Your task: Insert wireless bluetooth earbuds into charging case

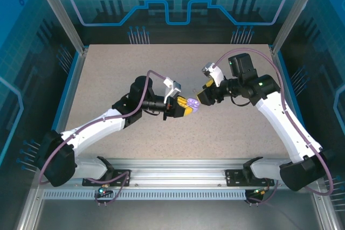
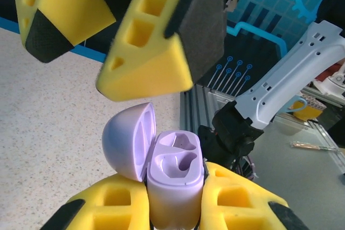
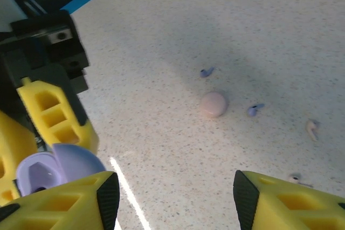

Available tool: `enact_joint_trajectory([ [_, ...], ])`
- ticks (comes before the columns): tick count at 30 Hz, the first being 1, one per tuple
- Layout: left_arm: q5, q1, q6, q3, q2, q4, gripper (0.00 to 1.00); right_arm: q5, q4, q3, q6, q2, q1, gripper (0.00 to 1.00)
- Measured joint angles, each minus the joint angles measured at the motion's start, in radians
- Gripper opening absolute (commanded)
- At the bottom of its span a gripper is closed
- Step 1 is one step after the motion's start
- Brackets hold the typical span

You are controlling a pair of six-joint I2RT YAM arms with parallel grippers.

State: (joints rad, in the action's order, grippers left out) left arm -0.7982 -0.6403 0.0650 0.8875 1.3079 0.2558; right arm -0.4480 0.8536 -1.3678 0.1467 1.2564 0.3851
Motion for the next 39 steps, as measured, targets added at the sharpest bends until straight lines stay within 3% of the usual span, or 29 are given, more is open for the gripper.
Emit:
enact_joint_trajectory([
  [10, 0.061, 0.042, -0.015, 0.000, 0.118, 0.061, 0.11, 0.198, -0.027, 0.013, -0.137, 0.027, -0.092, 0.63],
  [23, -0.007, 0.105, 0.042, -0.094, 0.147, 0.378, 0.11, 0.248, -0.034, 0.073, -0.203, 0.293, -0.119, 0.61],
  [29, -0.034, 0.122, 0.067, -0.127, 0.147, 0.439, 0.10, 0.247, -0.054, 0.068, -0.192, 0.418, -0.118, 0.53],
  [35, -0.053, 0.127, 0.080, -0.132, 0.147, 0.463, 0.11, 0.256, -0.053, 0.007, -0.168, 0.570, -0.117, 0.37],
  [39, -0.057, 0.127, 0.092, -0.133, 0.147, 0.465, 0.11, 0.278, -0.053, -0.062, -0.166, 0.645, -0.118, 0.34],
])
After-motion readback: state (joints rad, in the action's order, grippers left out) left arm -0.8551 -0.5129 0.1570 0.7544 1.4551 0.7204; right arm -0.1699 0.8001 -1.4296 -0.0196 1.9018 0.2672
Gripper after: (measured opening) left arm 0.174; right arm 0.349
